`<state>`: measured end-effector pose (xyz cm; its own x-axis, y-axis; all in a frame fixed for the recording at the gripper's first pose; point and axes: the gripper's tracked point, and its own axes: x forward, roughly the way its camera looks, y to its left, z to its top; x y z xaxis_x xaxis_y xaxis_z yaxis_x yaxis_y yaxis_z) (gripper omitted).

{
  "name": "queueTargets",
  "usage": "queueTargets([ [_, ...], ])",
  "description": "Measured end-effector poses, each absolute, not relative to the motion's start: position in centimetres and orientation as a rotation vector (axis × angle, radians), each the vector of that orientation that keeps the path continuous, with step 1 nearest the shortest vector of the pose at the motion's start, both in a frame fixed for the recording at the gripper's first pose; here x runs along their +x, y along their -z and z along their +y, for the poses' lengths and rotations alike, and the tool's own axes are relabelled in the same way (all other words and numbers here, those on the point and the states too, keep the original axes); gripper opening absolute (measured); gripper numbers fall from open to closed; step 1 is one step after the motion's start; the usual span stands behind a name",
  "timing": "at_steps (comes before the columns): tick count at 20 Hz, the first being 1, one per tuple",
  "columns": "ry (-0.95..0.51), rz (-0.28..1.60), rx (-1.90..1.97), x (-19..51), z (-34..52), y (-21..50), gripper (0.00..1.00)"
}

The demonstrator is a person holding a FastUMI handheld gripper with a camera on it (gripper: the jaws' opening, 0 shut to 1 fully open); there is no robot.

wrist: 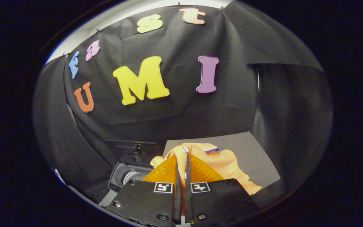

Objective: Put the clothes into the washing machine and then close the washing machine lid.

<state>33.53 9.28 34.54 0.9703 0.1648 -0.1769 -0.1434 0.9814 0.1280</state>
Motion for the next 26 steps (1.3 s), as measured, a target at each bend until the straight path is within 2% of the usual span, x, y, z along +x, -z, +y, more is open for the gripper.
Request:
queueTargets([
  [7, -0.236, 0.076, 0.096, 27.3, 17.3, -40.9, 0.08],
  [13, -0.323, 0.052, 0.065, 26.6, 25.2, -43.3, 0.08],
  [19, -0.437, 0.078, 0.081, 29.6, 33.3, -44.6, 0.08],
  [26, -0.523, 0.146, 0.128, 36.9, 39.4, -43.5, 0.08],
])
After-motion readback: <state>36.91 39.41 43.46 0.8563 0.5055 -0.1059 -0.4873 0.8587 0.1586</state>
